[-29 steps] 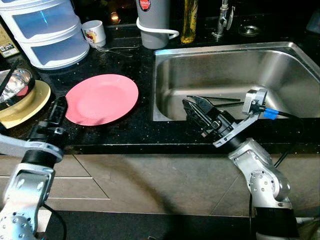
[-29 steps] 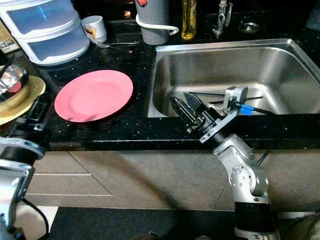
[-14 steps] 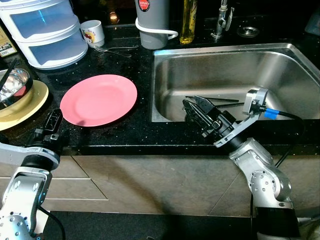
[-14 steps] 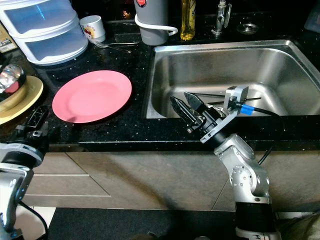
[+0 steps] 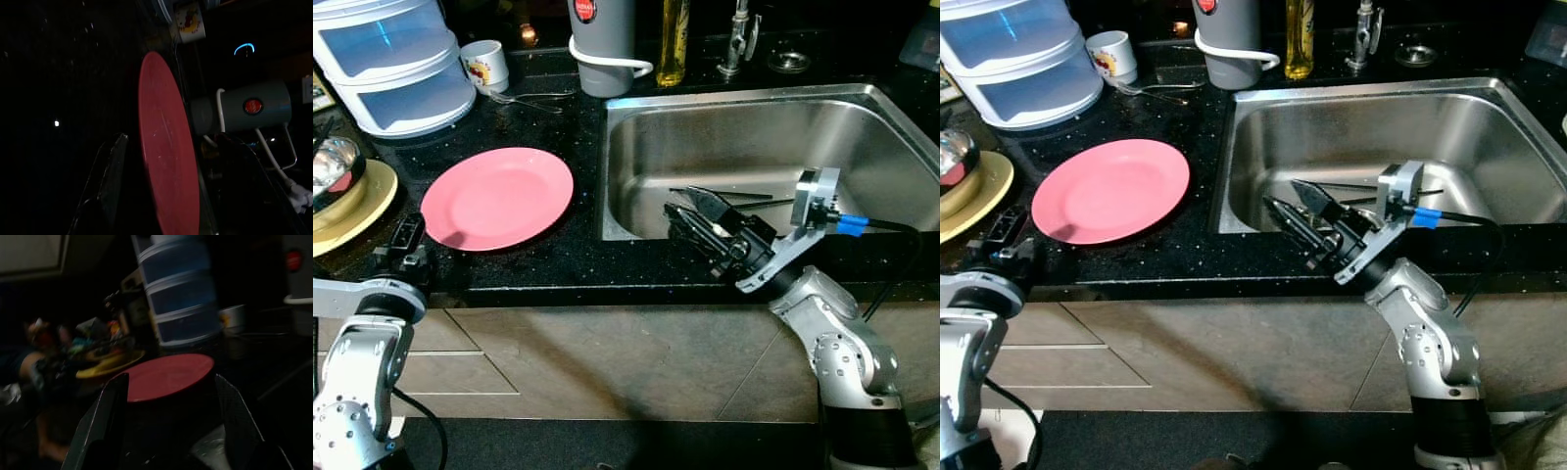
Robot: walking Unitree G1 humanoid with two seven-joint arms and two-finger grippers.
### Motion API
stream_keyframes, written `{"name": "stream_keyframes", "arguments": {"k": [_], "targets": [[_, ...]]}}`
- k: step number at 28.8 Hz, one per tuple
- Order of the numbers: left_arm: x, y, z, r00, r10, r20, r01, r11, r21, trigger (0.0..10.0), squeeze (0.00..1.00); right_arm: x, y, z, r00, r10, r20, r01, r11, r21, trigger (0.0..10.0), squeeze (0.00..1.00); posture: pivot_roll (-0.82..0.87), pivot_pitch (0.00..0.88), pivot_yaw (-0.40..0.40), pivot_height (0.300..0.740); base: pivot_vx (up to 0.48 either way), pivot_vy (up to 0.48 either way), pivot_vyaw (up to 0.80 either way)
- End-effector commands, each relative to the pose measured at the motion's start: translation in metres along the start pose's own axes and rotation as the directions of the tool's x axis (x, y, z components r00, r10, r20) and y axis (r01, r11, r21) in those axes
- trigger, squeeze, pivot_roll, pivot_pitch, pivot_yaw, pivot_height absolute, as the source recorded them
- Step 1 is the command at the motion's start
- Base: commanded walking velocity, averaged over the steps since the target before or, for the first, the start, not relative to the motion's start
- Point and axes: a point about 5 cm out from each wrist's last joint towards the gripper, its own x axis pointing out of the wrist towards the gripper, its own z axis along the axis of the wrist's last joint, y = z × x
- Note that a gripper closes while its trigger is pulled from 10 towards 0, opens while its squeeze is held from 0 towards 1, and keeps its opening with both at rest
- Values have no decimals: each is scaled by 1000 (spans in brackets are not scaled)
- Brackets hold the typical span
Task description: Kitchen organization
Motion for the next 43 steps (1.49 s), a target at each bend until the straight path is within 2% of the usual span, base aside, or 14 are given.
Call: {"name": "stream_keyframes", "arguments": {"k": [1, 10, 13, 15, 20, 31, 32, 33, 43], "targets": [[4, 3, 4, 1000, 24, 12, -24, 1000, -16, 10000, 0, 5, 13, 0, 995, 88, -36, -89, 996, -28, 10000, 0, -28, 57, 21, 740, 0, 0, 0], [12, -1, 6, 1000, 9, 11, -8, 999, -47, 10000, 0, 8, 18, -1, 988, 118, -101, -127, 989, -81, 10000, 0, -33, 61, 24, 740, 0, 0, 0], [19, 1, 3, 999, 48, -18, -49, 999, -23, 10000, 0, 8, 19, -2, 984, 119, -131, -133, 986, -103, 10000, 0, -35, 63, 27, 740, 0, 0, 0], [22, 2, 1, 998, 57, -27, -59, 997, -43, 10000, 0, 8, 20, -2, 983, 120, -136, -135, 985, -107, 10000, 0, -38, 63, 28, 740, 0, 0, 0], [28, -3, -12, 994, 78, -82, -82, 996, -43, 10000, 0, 8, 18, 0, 983, 106, -147, -124, 984, -125, 10000, 0, -45, 65, 31, 740, 0, 0, 0], [28, -8, -38, 969, 132, -208, -143, 989, -38, 10000, 0, 8, 16, 2, 985, 85, -151, -107, 984, -144, 10000, 0, -44, 64, 32, 740, 0, 0, 0], [28, -9, -39, 966, 135, -219, -146, 989, -36, 5686, 0, 8, 16, 2, 985, 81, -151, -103, 984, -147, 10000, 0, -44, 64, 32, 740, 0, 0, 0], [28, -9, -41, 964, 136, -228, -148, 988, -35, 0, 0, 8, 15, 3, 986, 76, -150, -98, 984, -150, 10000, 0, -45, 64, 33, 740, 0, 0, 0], [26, -6, -47, 951, 168, -258, -181, 983, -26, 0, 0, 8, 12, 5, 989, 47, -143, -71, 984, -164, 10000, 0, -45, 65, 33, 740, 0, 0, 0]]}}
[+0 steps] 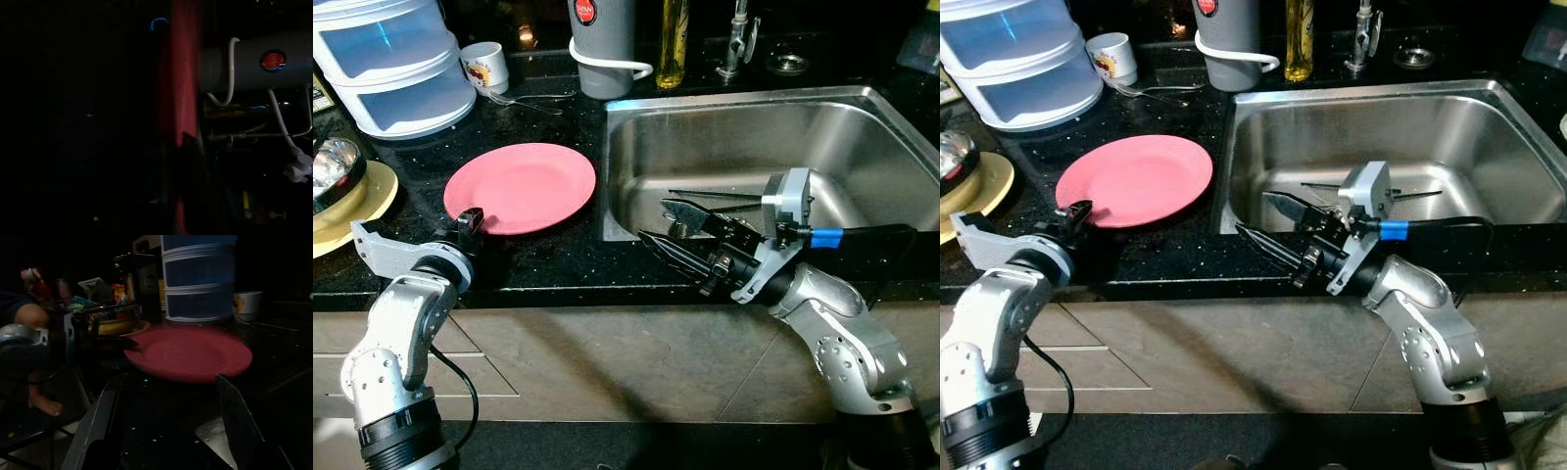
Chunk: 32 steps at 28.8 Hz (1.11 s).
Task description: Kitchen organization
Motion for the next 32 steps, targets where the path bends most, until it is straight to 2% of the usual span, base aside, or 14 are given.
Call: {"name": "stream_keyframes", "arguments": {"k": [1, 9, 13, 15, 24, 25, 26, 27, 29, 30, 32], "targets": [[1, 18, -4, 995, 95, -27, -95, 995, -21, 0, 0, 0, -1, 4, 1000, -2, 6, 2, 1000, -18, 10000, 0, -45, 65, 33, 740, 0, 0, 0], [2, 14, -6, 995, 90, -36, -90, 996, -18, 0, 0, 0, -1, 6, 1000, -6, 19, 6, 1000, -9, 10000, 0, -48, 64, 33, 740, 0, 0, 0], [4, 3, -6, 998, 56, -31, -56, 998, 3, 0, 0, 3, -13, 4, 994, -111, -21, 111, 994, 10, 10000, 0, -48, 61, 31, 740, 0, 0, 0], [6, -2, -5, 999, 36, -32, -35, 998, 43, 0, 0, 3, -14, 4, 993, -113, -26, 114, 993, 16, 10000, 0, -49, 58, 29, 740, 0, 0, -800], [16, -17, -14, 996, -8, -85, 17, 994, 107, 0, 0, 2, -16, 5, 993, -118, -29, 118, 993, 4, 10000, 0, -57, 46, 33, 740, 0, 0, -800], [18, -21, -15, 995, -19, -93, 31, 992, 125, 2196, 0, 2, -16, 5, 992, -119, -30, 119, 993, 2, 10000, 0, -59, 45, 34, 740, 0, 0, -800], [18, -21, -15, 995, -19, -93, 31, 992, 125, 2196, 0, 2, -16, 5, 992, -119, -30, 119, 993, 2, 10000, 0, -59, 45, 34, 740, 0, 0, -800], [20, -23, -16, 995, -25, -100, 39, 989, 141, 4353, 0, 2, -17, 5, 992, -122, -33, 122, 993, 2, 10000, 0, -59, 45, 34, 740, 0, 0, -800], [20, -25, -16, 994, -28, -103, 44, 988, 150, 4353, 0, 3, -17, 5, 992, -123, -35, 123, 992, 2, 10000, 0, -59, 45, 34, 740, 0, 0, -800], [23, -27, -17, 994, -33, -103, 51, 983, 177, 10000, 0, 3, -17, 5, 991, -127, -36, 127, 992, -1, 10000, 0, -61, 39, 37, 740, 0, 0, -800], [29, -34, -17, 994, -43, -100, 66, 967, 247, 10000, 0, 2, -18, 5, 990, -139, -36, 139, 990, -5, 10000, 0, -61, 36, 36, 740, 0, 0, -800]]}}
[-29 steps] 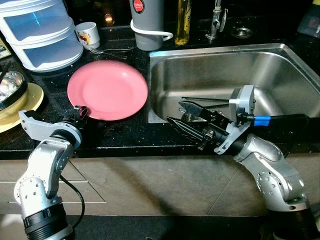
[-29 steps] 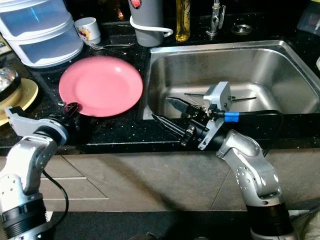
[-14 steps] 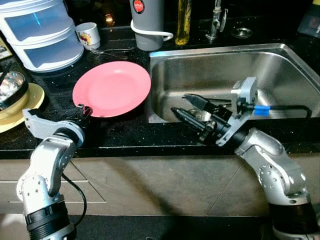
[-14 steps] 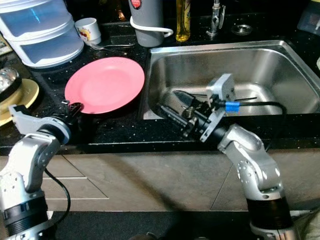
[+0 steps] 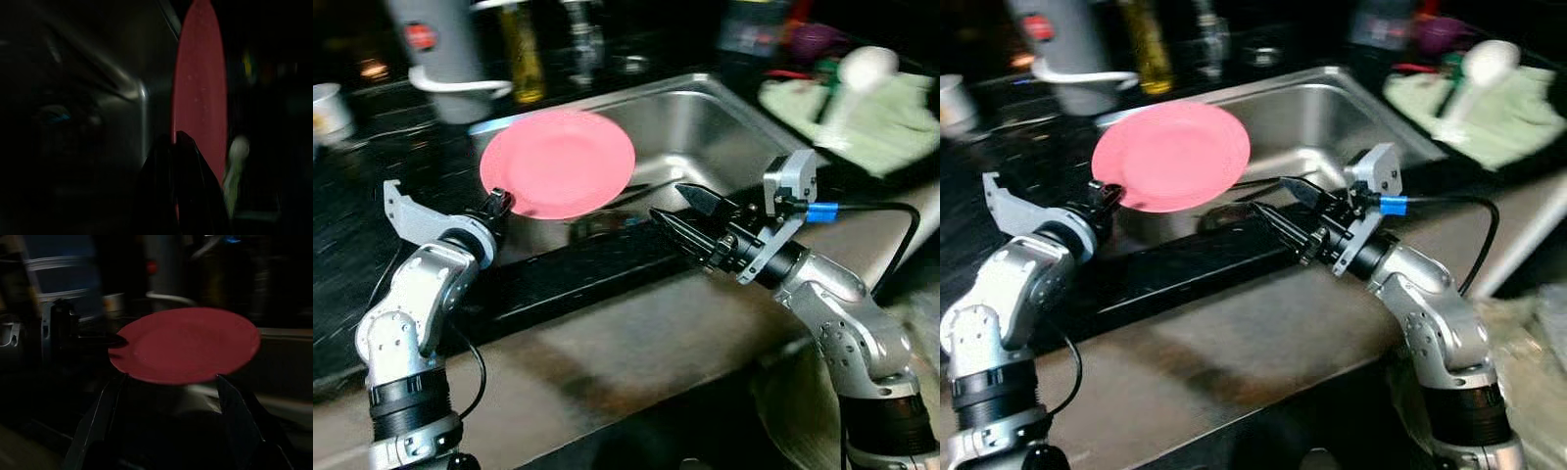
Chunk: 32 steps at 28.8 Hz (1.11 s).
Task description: Kitchen organization
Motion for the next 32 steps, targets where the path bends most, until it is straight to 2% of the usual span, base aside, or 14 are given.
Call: {"name": "stream_keyframes", "arguments": {"k": [1, 2, 5, 6, 9, 10, 12, 13, 14, 15, 19, 21, 27, 32], "targets": [[6, -7, 4, 1000, -18, 16, 16, 994, 111, 10000, 0, 0, -2, 1, 1000, -17, -12, 17, 1000, -16, 10000, 0, -63, 33, 36, 740, 0, 0, 0], [6, -7, 4, 1000, -18, 16, 16, 994, 111, 10000, 0, 0, -2, 1, 1000, -17, -12, 17, 1000, -16, 10000, 0, -63, 33, 36, 740, 0, 0, 0], [17, -27, 9, 997, -63, 49, 41, 931, 364, 10000, 0, 1, -2, 0, 1000, -18, -12, 18, 1000, -25, 10000, 0, -70, 34, 39, 740, 0, 0, 0], [17, -27, 9, 997, -63, 49, 41, 931, 364, 10000, 0, 1, -2, 0, 1000, -18, -12, 18, 1000, -25, 10000, 0, -70, 34, 39, 740, 0, 0, 0], [26, -44, 14, 989, -105, 100, 32, 830, 557, 10000, 0, 1, -1, 1, 1000, -19, -10, 19, 999, -27, 10000, 0, -78, 37, 46, 740, 0, 0, 0], [29, -49, 15, 986, -117, 117, 17, 774, 633, 10000, 0, 1, -1, 1, 1000, -23, -10, 23, 999, -28, 10000, 0, -81, 39, 50, 740, 0, 0, 0], [29, -49, 15, 986, -117, 117, 17, 774, 633, 10000, 0, 1, -1, 1, 1000, -23, -10, 23, 999, -28, 10000, 0, -81, 39, 50, 740, 0, 0, 0], [35, -57, 21, 976, -145, 162, -45, 594, 803, 10000, 0, -2, -1, 1, 999, -33, -11, 33, 999, -29, 10000, 0, -87, 47, 57, 740, 0, 0, 0], [38, -60, 23, 972, -157, 177, -69, 524, 849, 10000, 0, -3, -1, 1, 999, -38, -13, 37, 999, -29, 10000, 0, -88, 48, 57, 740, 0, 0, 0], [40, -61, 24, 969, -164, 184, -82, 490, 868, 10000, 0, -4, -1, 1, 999, -41, -14, 40, 999, -29, 10000, 0, -88, 48, 57, 740, 0, 0, 0], [49, -58, 23, 971, -176, 163, -61, 475, 878, 10000, 0, -5, 1, 1, 999, -47, -16, 46, 999, -27, 10000, 0, -93, 62, 63, 740, 0, 0, 0], [60, -45, 19, 978, -163, 133, -54, 416, 908, 10000, 0, -6, 2, 0, 998, -52, -20, 52, 998, -25, 10000, 0, -100, 79, 66, 740, 0, 0, 0], [68, -30, 16, 984, -142, 105, -46, 364, 930, 10000, 0, -10, 5, 0, 998, -60, -30, 60, 998, -22, 10000, 0, -107, 101, 69, 740, 0, 0, 0], [80, -5, 4, 996, -81, 46, -19, 307, 952, 10000, 0, -17, 9, -2, 996, -75, -51, 74, 997, -13, 10000, 0, -125, 137, 74, 740, 0, 0, 0]]}}
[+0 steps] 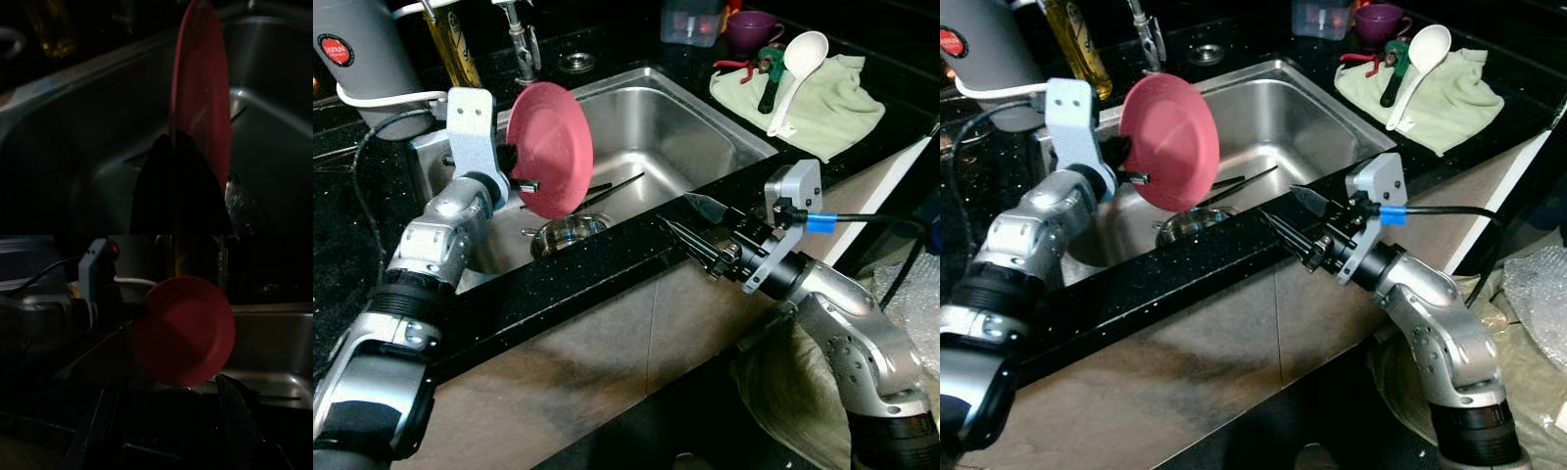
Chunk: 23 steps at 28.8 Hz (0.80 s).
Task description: Kitchen organization
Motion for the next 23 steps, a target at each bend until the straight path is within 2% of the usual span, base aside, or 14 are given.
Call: {"name": "stream_keyframes", "arguments": {"k": [1, 7, 8, 9, 10, 14, 18, 19, 20, 22, 23], "targets": [[3, -4, -11, 999, -24, -23, 25, 999, 33, 10000, 0, -4, 3, 2, 1000, -3, -1, 4, 1000, 8, 10000, 0, -130, 142, 73, 740, 0, 0, 0], [7, -10, -18, 998, -54, -39, 55, 998, 32, 10000, 0, -9, 4, 1, 1000, -15, -15, 15, 1000, 9, 10000, 0, -139, 158, 71, 740, 0, 0, 0], [8, -12, -18, 997, -65, -35, 66, 998, 23, 10000, 541, -10, 5, 1, 1000, -17, -21, 17, 1000, 9, 10000, 0, -144, 167, 68, 740, 0, 0, 0], [8, -12, -18, 997, -65, -35, 66, 998, 23, 10000, 541, -10, 5, 1, 1000, -17, -21, 17, 1000, 9, 10000, 0, -144, 167, 68, 740, 0, 0, 0], [9, -13, -18, 997, -75, -31, 76, 997, 16, 10000, 1000, -11, 5, 1, 1000, -18, -24, 18, 1000, 10, 10000, 0, -145, 169, 67, 740, 0, 0, 0], [12, -16, -14, 996, -89, 0, 89, 996, 1, 10000, 1000, -12, 7, 1, 999, -20, -33, 20, 1000, 13, 10000, 0, -147, 169, 62, 740, 0, 0, 0], [10, -9, 3, 995, -56, 78, 58, 998, -22, 10000, 1000, -9, 7, 2, 1000, -15, -24, 15, 1000, 18, 10000, 0, -143, 160, 59, 740, 0, 0, 0], [9, -6, 10, 994, -42, 104, 46, 999, -28, 10000, 537, -8, 7, 2, 1000, -14, -20, 14, 1000, 20, 10000, 0, -140, 155, 56, 740, 0, 0, 0], [6, -2, 20, 989, -22, 149, 28, 999, -36, 10000, 0, -6, 7, 3, 1000, -10, -11, 11, 1000, 26, 10000, 0, -135, 147, 54, 740, 0, 0, 0], [-2, 4, 36, 974, 2, 228, 8, 999, -46, 10000, 0, -3, 7, 3, 1000, -3, 6, 3, 999, 39, 10000, 0, -126, 137, 53, 740, 0, 0, 0], [-2, 4, 36, 974, 2, 228, 8, 999, -46, 10000, 0, -3, 7, 3, 1000, -3, 6, 3, 999, 39, 10000, 0, -126, 137, 53, 740, 0, 0, 0]]}}
